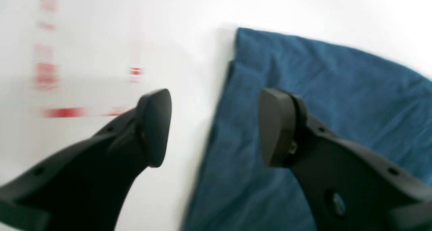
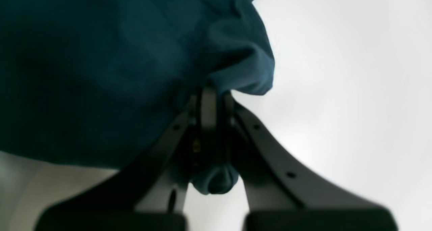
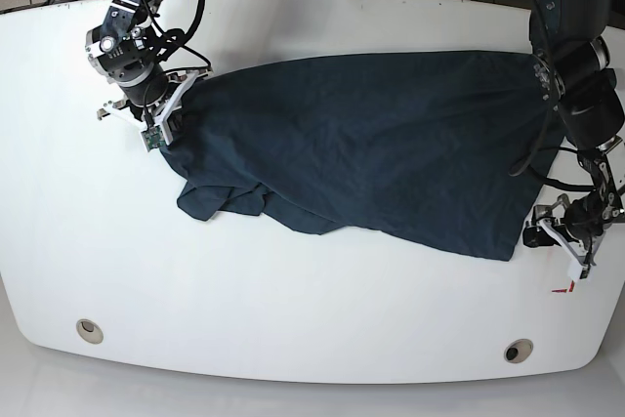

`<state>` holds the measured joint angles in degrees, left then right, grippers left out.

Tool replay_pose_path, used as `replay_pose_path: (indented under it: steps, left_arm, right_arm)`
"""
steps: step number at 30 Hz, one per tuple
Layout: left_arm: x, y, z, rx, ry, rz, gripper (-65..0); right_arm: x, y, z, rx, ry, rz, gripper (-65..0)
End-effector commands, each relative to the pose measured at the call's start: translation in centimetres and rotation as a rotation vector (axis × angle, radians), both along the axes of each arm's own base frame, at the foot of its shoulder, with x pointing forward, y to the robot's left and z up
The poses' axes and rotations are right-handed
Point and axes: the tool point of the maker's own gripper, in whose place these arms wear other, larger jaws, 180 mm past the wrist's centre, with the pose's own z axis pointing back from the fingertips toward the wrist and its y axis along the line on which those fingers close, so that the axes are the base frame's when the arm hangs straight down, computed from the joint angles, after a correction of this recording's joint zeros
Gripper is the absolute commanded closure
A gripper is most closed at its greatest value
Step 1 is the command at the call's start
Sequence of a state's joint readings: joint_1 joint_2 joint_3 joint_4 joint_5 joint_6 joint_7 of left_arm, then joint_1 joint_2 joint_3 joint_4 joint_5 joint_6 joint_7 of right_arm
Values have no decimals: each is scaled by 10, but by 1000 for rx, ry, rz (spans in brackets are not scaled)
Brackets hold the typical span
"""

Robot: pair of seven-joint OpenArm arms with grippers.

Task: Layout the t-shirt on the table in an organized manner, then fold the t-shirt properly
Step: 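Grasp the shirt hem corner with the left gripper, right gripper holding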

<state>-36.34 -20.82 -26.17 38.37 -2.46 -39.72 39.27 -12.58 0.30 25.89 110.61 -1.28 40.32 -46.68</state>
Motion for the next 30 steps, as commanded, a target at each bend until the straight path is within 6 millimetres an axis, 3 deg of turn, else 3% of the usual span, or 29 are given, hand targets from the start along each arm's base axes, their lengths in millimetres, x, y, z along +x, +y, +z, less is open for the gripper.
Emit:
replay_pose_path:
  steps: [1,13,19,23,30]
  left_arm:
    - [16,2,15,-43,-73,19,-379]
    - [18,-14,-22,-87,-41,77,-381]
    - [19,-24,-27,-83,-38,55,-381]
    - [23,-47,-31,-109,-36,28,-381]
    - [32,-67,-27,-133,-51,5,-381]
  right_arm:
    - [8,-2,13,-5,-51,0,0]
    - [8,-2,13,-6,-53,0,0]
    - [8,-2,13,-6,-53,0,0]
    - [8,-2,13,-6,-53,0,0]
    - [14,-2,17,-6,-68,0,0]
